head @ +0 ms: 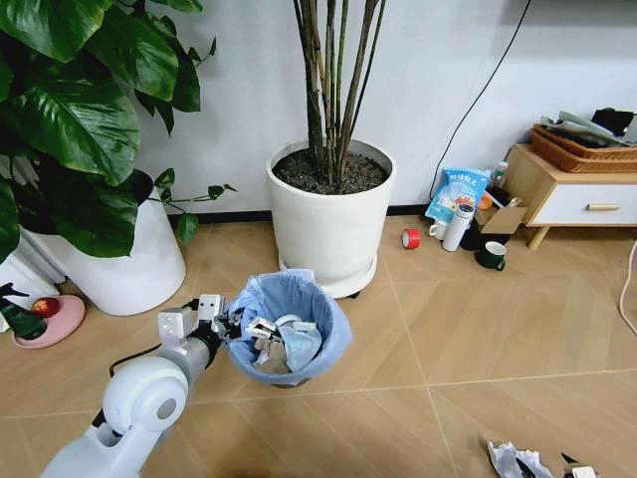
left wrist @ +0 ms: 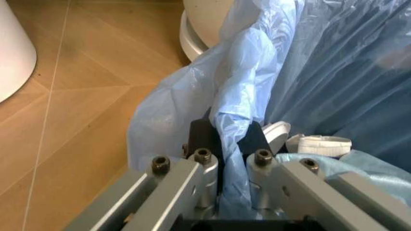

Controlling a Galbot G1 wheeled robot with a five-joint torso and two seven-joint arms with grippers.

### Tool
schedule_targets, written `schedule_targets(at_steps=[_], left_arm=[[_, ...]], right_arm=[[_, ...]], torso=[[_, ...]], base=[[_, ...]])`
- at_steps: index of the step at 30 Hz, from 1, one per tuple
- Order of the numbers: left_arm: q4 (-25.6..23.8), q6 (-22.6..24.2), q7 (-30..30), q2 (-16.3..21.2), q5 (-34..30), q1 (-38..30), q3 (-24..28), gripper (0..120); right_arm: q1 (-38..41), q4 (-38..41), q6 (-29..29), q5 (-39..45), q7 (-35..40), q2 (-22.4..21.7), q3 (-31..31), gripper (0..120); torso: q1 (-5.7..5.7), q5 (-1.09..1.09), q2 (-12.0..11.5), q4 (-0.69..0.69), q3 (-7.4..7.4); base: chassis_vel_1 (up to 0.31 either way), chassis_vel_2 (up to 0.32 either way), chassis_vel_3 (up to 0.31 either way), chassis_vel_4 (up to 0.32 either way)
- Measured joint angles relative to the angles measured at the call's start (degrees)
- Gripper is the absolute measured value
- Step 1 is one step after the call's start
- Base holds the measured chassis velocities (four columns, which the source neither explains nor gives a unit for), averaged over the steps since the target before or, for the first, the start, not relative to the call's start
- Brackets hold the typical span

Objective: Pick up the trash bin and place the garbage on the floor into it.

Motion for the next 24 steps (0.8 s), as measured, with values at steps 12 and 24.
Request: schedule_targets(at_steps=[12, 24], left_arm=[[-0.65, -0.05, -0.1, 0.57, -0.28, -0.42, -0.02, 0], [-0.73, -0.26, -0.1, 0.71, -0.2, -0.39, 0.1, 0]], right_arm=[[6.21, -5.43, -0.03, -3.1, 0.79, 2.75, -2.54, 100], [9.46, -9.42, -0.1, -4.16, 0.88, 3.47, -2.78, 84]], torso=[[0.0, -0.01, 0.0, -0.01, 0.0], [0.0, -0.01, 0.0, 0.0, 0.0]], base=[[0.0, 0.0, 0.0, 0.0], [0.0, 0.0, 0.0, 0.0]])
